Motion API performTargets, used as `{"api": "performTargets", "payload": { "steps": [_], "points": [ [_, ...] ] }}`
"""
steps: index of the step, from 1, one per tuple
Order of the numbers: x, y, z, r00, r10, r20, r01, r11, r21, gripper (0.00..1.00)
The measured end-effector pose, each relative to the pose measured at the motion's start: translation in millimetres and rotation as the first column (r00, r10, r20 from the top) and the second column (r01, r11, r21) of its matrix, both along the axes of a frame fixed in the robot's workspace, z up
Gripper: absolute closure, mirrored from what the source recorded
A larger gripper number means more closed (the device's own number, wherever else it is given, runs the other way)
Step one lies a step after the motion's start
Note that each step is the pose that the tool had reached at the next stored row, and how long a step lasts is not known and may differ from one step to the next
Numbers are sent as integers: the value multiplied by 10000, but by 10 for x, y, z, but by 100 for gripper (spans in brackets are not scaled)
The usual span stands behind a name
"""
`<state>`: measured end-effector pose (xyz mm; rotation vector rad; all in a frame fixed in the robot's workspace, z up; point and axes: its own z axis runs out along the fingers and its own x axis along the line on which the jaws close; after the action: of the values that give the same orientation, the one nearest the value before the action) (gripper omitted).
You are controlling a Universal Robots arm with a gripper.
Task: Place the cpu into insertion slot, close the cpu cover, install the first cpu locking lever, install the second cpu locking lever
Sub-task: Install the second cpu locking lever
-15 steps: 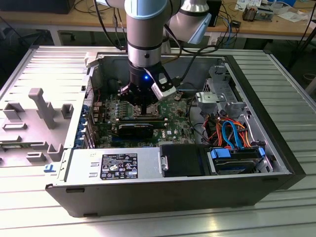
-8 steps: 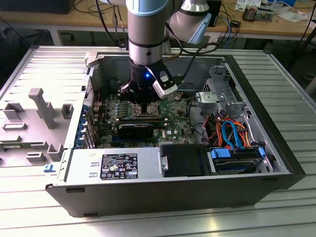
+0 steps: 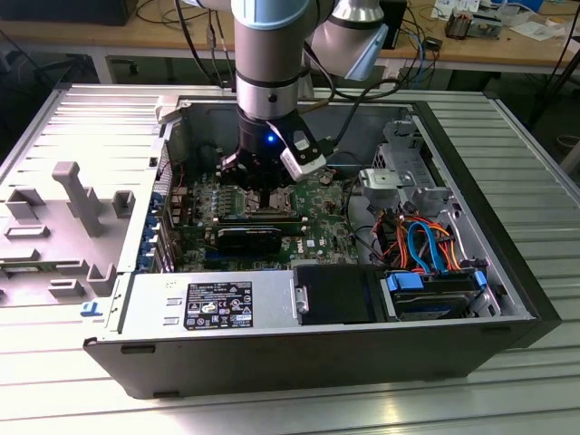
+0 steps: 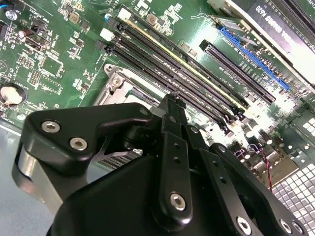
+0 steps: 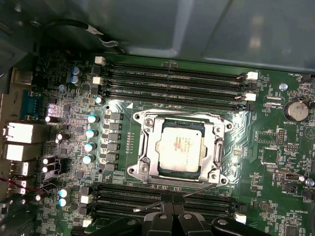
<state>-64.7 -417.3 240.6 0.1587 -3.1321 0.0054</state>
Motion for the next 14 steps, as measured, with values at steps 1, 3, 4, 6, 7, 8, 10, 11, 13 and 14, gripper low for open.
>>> {"api": "performTargets", "payload": {
  "steps": [1,3,4,6,7,8,10,11,13,14],
  "points": [
    [0,0,0,10000,0,0,0,10000,1,89],
    [0,0,-1,10000,0,0,0,10000,0,89],
    [2,0,-1,10000,2,-6,-2,10000,2,89],
    [13,0,7,10000,1,-93,-1,10000,3,89],
    [31,0,13,9998,1,-215,-1,10000,2,89],
    [48,0,15,9995,1,-324,-1,10000,3,89],
    [83,0,17,9987,-1,-503,1,10000,0,89],
    [114,-2,17,9980,-1,-632,1,10000,-1,89],
    [26,-55,6,9974,1,-716,0,10000,17,89],
    [1,-55,1,9974,1,-716,1,10000,21,89]
  ]
}}
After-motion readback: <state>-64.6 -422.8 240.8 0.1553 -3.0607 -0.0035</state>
